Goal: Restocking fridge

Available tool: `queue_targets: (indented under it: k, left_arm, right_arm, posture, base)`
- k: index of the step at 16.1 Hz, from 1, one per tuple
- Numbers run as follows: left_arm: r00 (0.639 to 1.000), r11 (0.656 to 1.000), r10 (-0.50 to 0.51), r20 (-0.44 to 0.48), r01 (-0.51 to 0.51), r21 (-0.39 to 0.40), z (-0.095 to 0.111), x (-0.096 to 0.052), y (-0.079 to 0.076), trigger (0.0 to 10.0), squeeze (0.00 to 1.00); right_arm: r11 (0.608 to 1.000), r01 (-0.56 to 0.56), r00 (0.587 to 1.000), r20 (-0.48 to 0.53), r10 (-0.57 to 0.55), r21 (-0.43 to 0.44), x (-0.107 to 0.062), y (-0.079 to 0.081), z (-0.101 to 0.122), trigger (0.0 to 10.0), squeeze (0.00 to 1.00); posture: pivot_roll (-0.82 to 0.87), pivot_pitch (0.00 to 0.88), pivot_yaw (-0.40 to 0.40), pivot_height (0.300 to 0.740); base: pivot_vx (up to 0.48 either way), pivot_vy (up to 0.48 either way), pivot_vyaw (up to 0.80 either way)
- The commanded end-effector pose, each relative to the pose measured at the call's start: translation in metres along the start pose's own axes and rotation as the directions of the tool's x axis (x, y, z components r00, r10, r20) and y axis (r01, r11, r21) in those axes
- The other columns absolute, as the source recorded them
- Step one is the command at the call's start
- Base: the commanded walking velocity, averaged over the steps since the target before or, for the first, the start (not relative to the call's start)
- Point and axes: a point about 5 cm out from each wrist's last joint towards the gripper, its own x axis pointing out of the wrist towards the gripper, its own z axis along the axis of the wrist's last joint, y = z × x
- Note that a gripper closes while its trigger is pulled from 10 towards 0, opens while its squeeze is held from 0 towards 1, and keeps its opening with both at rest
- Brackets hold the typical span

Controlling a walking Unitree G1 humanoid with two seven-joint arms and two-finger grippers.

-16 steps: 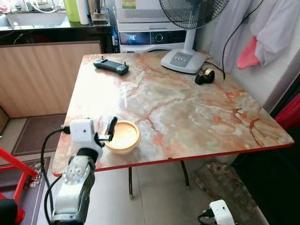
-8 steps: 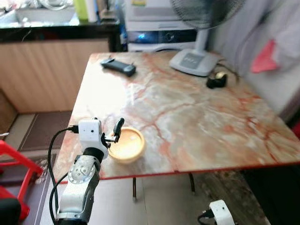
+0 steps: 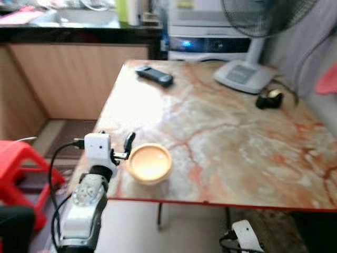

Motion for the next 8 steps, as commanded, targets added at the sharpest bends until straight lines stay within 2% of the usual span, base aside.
queue_targets:
  k: [1,4,5,6,7,8]
  left_arm:
    - [1.000,1.000,-0.011,0.022,0.011,0.004,0.005,0.000,-0.003,10.0,0.00]
    - [1.000,1.000,-0.013,0.001,0.013,-0.020,0.002,-0.007,-0.001,10.0,0.00]
    - [1.000,0.996,0.005,-0.021,-0.007,-0.084,0.000,-0.011,0.007,10.0,0.00]
    - [0.999,0.986,0.018,-0.049,-0.026,-0.166,-0.005,-0.011,0.014,10.0,0.95]
    - [0.998,0.980,0.014,-0.060,-0.026,-0.195,-0.006,-0.010,0.016,10.0,1.00]
    - [0.998,0.974,-0.007,-0.065,-0.008,-0.225,-0.006,-0.009,0.018,10.0,1.00]
  right_arm:
    - [1.000,0.005,1.000,-0.028,-0.005,-0.001,-0.002,-0.002,-0.009,10.0,0.00]
    - [1.000,0.003,1.000,-0.030,-0.003,-0.002,-0.001,-0.002,-0.010,10.0,0.00]
    - [1.000,0.003,1.000,-0.031,-0.003,-0.004,-0.001,-0.002,-0.010,10.0,0.00]
    - [1.000,0.002,0.999,-0.032,-0.002,-0.010,-0.001,-0.002,-0.010,10.0,0.00]
    - [1.000,0.000,0.999,-0.034,-0.001,-0.015,-0.002,-0.002,-0.010,10.0,0.00]
    - [1.000,0.000,0.999,-0.034,0.000,-0.017,-0.002,-0.003,-0.010,10.0,0.00]
  posture:
    - [0.09,0.000,-0.035,0.740]
    - [0.09,0.000,-0.033,0.740]
    - [0.10,0.000,-0.037,0.740]
    - [0.10,0.000,-0.042,0.740]
    - [0.10,0.000,-0.043,0.740]
    - [0.10,0.000,-0.046,0.740]
  base:
    - [0.000,0.000,0.00]
    - [0.000,0.000,0.00]
    - [0.000,0.000,0.00]
    - [0.000,0.000,0.00]
    - [0.000,0.000,0.00]
    - [0.000,0.000,0.00]
